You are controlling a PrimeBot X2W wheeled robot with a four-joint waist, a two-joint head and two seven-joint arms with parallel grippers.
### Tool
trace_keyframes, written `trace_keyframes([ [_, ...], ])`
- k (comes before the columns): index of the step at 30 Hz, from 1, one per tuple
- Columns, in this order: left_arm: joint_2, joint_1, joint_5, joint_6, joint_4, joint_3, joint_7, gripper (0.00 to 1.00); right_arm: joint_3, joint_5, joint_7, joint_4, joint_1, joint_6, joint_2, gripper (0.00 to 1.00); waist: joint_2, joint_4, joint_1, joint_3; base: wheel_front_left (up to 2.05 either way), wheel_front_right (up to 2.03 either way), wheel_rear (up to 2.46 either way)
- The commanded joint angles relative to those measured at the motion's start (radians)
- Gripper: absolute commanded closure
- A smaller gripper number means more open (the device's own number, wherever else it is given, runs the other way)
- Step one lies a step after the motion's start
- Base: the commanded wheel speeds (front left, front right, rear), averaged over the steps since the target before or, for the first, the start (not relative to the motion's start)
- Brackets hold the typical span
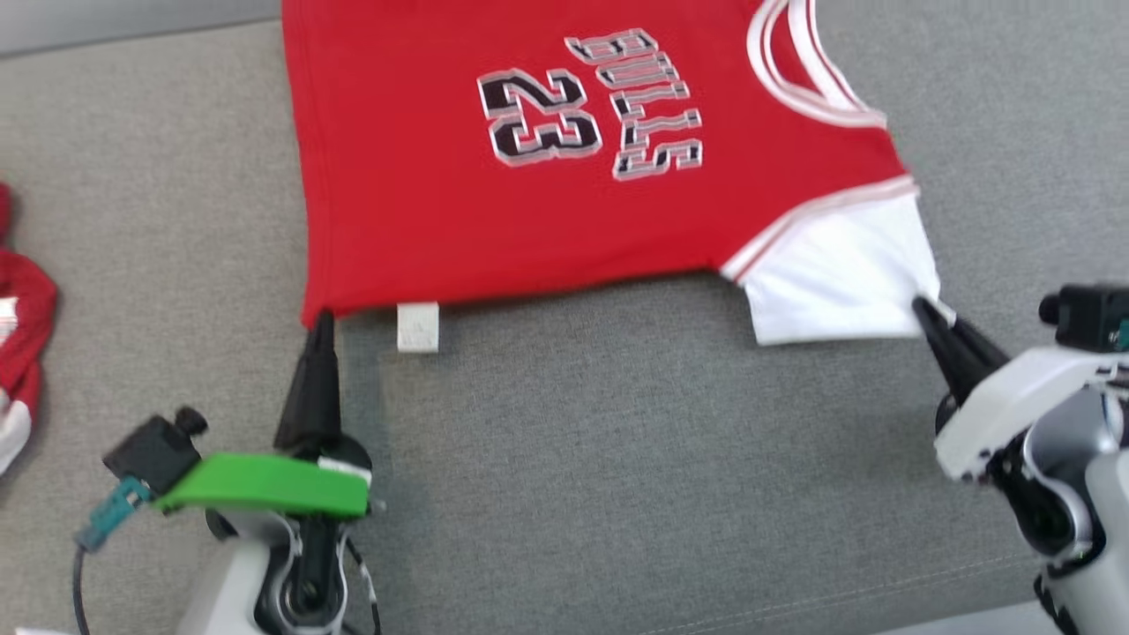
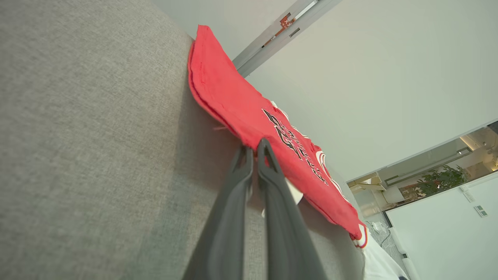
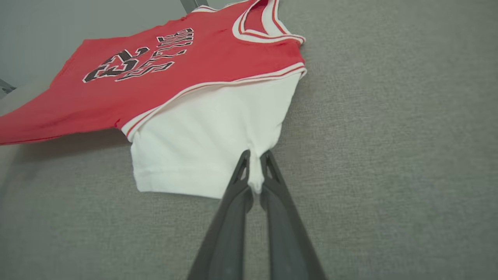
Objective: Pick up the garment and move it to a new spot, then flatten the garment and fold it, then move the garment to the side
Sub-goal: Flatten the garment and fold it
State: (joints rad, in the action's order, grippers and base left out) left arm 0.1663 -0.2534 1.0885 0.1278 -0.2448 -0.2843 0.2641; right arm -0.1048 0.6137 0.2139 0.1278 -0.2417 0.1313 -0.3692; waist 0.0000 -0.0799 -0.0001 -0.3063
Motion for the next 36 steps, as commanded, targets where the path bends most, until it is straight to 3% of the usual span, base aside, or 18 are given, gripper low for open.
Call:
trace_keyframes([
  [1, 0.016, 0.042, -0.012, 0.004, 0.004, -0.009, 0.000, 1.00, 0.019, -0.016, 0.039, -0.021, 0.050, -0.001, 0.017, 1.00, 0.0000, 0.015, 0.0001, 0.077, 0.00, 0.00, 0.00],
  [15, 0.105, 0.244, -0.013, 0.004, -0.019, -0.140, 0.000, 1.00, 0.214, -0.137, 0.370, -0.256, 0.341, -0.001, 0.188, 1.00, 0.0000, 0.028, 0.0001, 0.132, 0.00, 0.00, 0.00],
  [25, 0.077, 0.167, 0.023, 0.004, 0.016, -0.135, 0.000, 1.00, 0.221, -0.151, 0.333, -0.323, 0.248, -0.001, 0.218, 1.00, 0.0000, 0.037, 0.0001, 0.142, 0.00, 0.00, 0.00],
  [36, 0.071, -0.044, 0.056, 0.004, -0.124, -0.195, -0.001, 1.00, 0.163, -0.090, 0.267, -0.178, -0.005, -0.001, 0.174, 1.00, 0.0000, 0.045, 0.0001, 0.105, 0.00, 0.00, 0.00],
])
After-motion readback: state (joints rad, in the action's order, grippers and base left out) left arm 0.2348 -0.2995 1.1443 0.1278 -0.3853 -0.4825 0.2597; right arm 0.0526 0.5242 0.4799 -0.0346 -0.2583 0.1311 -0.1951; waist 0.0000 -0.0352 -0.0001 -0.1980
